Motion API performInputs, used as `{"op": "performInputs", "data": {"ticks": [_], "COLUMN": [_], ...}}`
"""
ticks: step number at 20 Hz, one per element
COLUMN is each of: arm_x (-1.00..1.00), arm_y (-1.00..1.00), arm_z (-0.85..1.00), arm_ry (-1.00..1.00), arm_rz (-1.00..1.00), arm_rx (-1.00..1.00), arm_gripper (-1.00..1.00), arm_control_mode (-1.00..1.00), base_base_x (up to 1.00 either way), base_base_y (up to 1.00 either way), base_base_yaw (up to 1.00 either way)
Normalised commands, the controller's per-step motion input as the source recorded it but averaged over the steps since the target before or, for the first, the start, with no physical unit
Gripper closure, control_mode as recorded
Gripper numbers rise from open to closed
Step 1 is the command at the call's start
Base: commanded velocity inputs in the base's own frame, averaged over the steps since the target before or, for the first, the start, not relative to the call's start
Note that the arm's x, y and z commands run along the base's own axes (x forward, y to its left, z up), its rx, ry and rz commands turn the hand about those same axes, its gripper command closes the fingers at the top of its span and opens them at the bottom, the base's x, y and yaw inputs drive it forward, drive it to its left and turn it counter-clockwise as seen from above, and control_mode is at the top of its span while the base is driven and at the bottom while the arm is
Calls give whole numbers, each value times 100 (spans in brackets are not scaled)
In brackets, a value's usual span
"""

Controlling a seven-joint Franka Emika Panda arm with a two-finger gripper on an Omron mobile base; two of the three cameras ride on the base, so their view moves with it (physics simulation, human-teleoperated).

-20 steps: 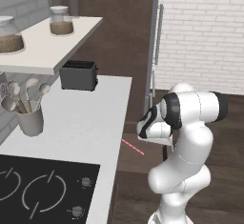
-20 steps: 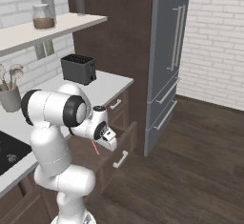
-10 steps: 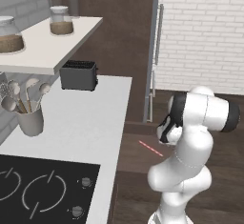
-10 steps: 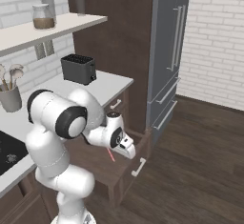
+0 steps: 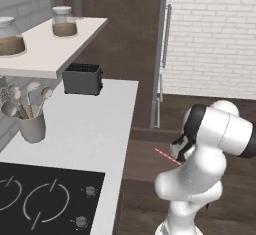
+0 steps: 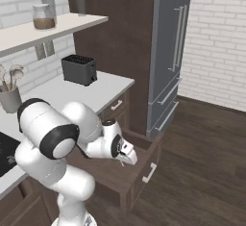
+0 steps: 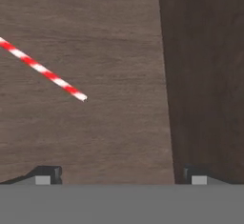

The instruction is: Take a straw from the drawer in front and place it inside the glass cup on the dining counter.

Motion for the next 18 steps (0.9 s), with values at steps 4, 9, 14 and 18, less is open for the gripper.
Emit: {"op": "performInputs", "data": {"ticks": [4, 9, 14, 18], "arm_x": [11, 69, 64, 47], "arm_y": [82, 22, 3, 9], "arm_z": [51, 28, -6, -48], "arm_ry": [5, 5, 13, 21], "arm_rz": [23, 23, 20, 16], "arm_rx": [0, 1, 0, 0], "arm_gripper": [-100, -100, -100, -100], "arm_control_mode": [-100, -100, -100, -100], "base_base_x": [0, 0, 0, 0], "base_base_y": [0, 0, 0, 0], "base_base_yaw": [0, 0, 0, 0]}}
